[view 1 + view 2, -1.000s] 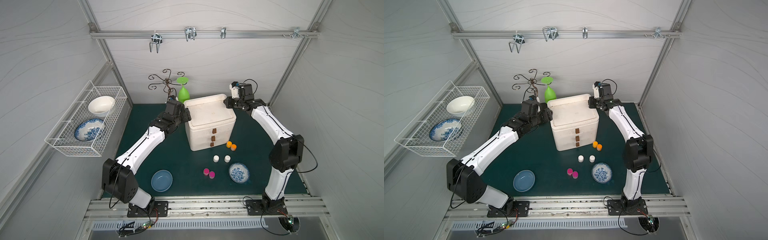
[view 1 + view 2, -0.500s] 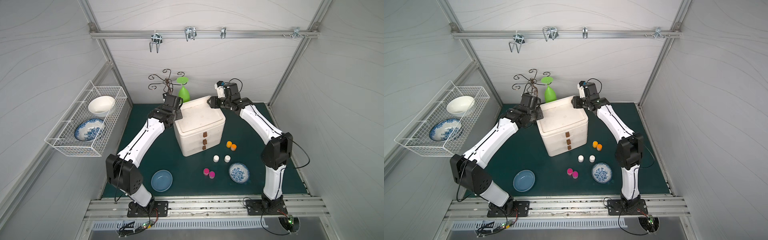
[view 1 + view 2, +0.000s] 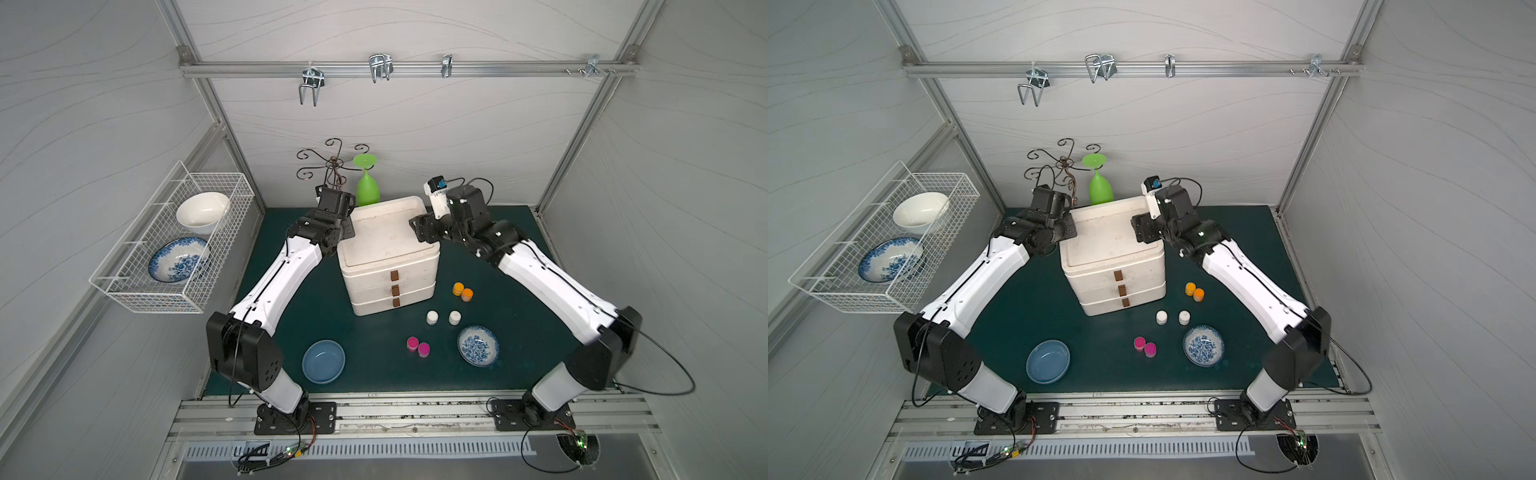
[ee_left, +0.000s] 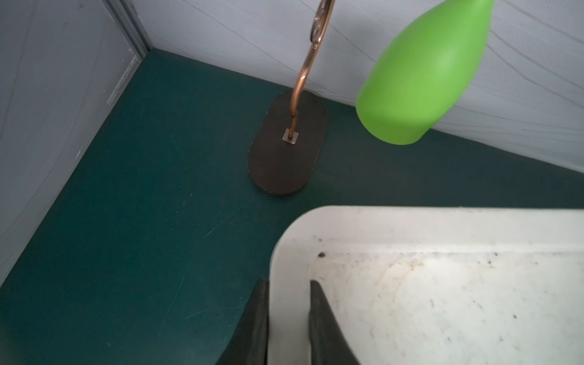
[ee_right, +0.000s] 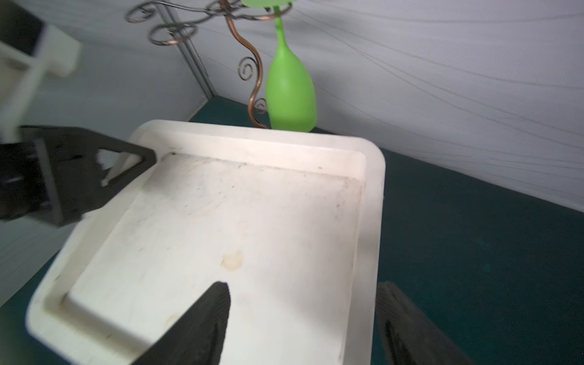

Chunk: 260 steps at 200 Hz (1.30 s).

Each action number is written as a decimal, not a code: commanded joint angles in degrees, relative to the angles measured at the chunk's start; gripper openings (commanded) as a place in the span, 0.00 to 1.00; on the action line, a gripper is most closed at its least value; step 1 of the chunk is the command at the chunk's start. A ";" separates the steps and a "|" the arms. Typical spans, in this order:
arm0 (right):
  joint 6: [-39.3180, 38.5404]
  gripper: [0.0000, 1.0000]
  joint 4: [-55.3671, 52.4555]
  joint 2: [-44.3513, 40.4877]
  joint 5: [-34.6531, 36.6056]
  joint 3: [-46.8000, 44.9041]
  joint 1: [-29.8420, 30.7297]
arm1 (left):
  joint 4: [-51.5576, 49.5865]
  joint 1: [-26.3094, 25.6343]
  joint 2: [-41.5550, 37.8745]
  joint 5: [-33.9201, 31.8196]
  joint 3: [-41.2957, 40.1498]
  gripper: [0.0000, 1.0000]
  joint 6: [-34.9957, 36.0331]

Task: Put the paint cans in the drawer according to color
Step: Move the storage box to the center of the board.

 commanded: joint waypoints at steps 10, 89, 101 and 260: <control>6.64 0.73 11.24 -11.87 -6.57 -15.53 0.86 | 0.04 5.70 -1.52 1.81 -3.21 0.00 -8.14; 20.30 0.61 35.11 -17.04 -24.02 -42.89 1.41 | -2.52 9.65 1.98 13.47 0.89 0.00 -8.44; 20.51 0.61 37.74 -16.51 -24.20 -44.33 1.81 | -3.35 9.65 1.96 11.41 1.88 0.00 -7.68; 18.15 0.55 37.82 -7.25 -17.37 -38.03 5.45 | -11.28 1.54 7.79 0.10 15.64 0.00 -5.62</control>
